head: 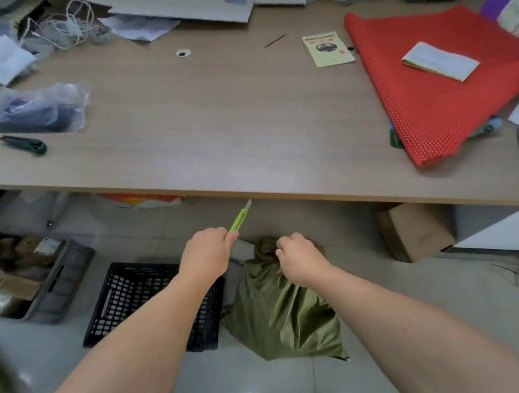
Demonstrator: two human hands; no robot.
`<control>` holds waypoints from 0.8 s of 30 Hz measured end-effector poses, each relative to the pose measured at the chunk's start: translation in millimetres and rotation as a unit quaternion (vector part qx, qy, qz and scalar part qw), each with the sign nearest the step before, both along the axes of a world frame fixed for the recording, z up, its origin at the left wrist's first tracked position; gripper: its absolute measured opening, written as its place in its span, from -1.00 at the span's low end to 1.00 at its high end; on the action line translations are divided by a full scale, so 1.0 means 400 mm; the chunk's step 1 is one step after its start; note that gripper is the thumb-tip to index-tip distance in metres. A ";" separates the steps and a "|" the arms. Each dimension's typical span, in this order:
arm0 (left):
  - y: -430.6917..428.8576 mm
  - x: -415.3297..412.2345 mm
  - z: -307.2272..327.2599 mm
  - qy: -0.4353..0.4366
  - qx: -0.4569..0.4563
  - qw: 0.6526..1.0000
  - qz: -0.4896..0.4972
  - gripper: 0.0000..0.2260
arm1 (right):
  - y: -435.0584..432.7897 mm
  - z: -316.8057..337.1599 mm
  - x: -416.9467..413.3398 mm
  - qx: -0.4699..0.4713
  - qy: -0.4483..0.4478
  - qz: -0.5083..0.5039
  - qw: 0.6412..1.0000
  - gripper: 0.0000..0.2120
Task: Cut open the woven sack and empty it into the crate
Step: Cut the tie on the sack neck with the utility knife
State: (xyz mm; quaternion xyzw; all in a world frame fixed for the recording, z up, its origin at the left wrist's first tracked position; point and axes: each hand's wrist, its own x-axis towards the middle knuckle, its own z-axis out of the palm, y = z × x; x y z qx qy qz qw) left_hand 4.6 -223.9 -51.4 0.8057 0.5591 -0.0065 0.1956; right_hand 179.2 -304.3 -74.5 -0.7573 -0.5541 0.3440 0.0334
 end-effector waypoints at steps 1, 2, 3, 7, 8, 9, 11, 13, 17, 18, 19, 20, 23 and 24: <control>-0.013 0.001 -0.026 0.002 0.001 1.000 -0.003 -0.60 | -0.022 -0.030 0.000 -0.010 -0.001 -0.011 1.000 -0.66; -0.022 0.002 -0.056 0.006 0.000 1.000 -0.007 -0.60 | -0.044 -0.064 -0.002 -0.021 0.003 -0.021 1.000 -0.64; -0.032 0.002 -0.086 0.009 -0.001 1.000 -0.009 -0.60 | -0.064 -0.097 -0.006 -0.031 0.008 -0.030 0.999 -0.63; -0.063 0.006 -0.259 -0.037 -0.002 0.999 -0.010 -0.63 | -0.125 -0.266 -0.020 -0.066 0.012 -0.040 0.997 -0.62; -0.068 0.008 -0.301 -0.058 -0.001 0.998 -0.004 -0.66 | -0.131 -0.305 -0.019 -0.069 0.011 -0.043 0.997 -0.62; -0.071 0.010 -0.352 -0.074 -0.003 0.997 0.002 -0.70 | -0.135 -0.350 -0.018 -0.072 0.012 -0.048 0.996 -0.63; -0.073 0.020 -0.455 -0.094 -0.003 0.996 0.006 -0.78 | -0.129 -0.449 -0.006 -0.064 0.008 -0.059 0.996 -0.66; -0.065 0.036 -0.556 -0.111 0.001 0.994 0.012 -0.83 | -0.108 -0.546 0.018 -0.046 0.012 -0.092 0.995 -0.69; -0.043 0.088 -0.772 -0.144 0.015 0.989 0.032 -0.81 | -0.022 -0.744 0.088 0.028 0.008 -0.181 0.983 -0.70; -0.037 0.102 -0.812 -0.155 0.014 0.987 0.042 -0.79 | 0.004 -0.775 0.108 0.047 0.010 -0.192 0.980 -0.69; -0.031 0.116 -0.858 -0.170 0.015 0.984 0.051 -0.79 | 0.029 -0.810 0.128 0.064 0.011 -0.197 0.978 -0.67; -0.028 0.128 -0.902 -0.187 0.019 0.981 0.056 -0.78 | 0.053 -0.849 0.150 0.077 0.009 -0.199 0.977 -0.65; -0.017 0.161 -1.006 -0.222 0.021 0.972 0.076 -0.80 | 0.120 -0.940 0.205 0.069 -0.018 -0.223 0.972 -0.65; -0.014 0.171 -1.035 -0.226 0.017 0.970 0.086 -0.80 | 0.141 -0.971 0.215 0.062 -0.017 -0.238 0.969 -0.66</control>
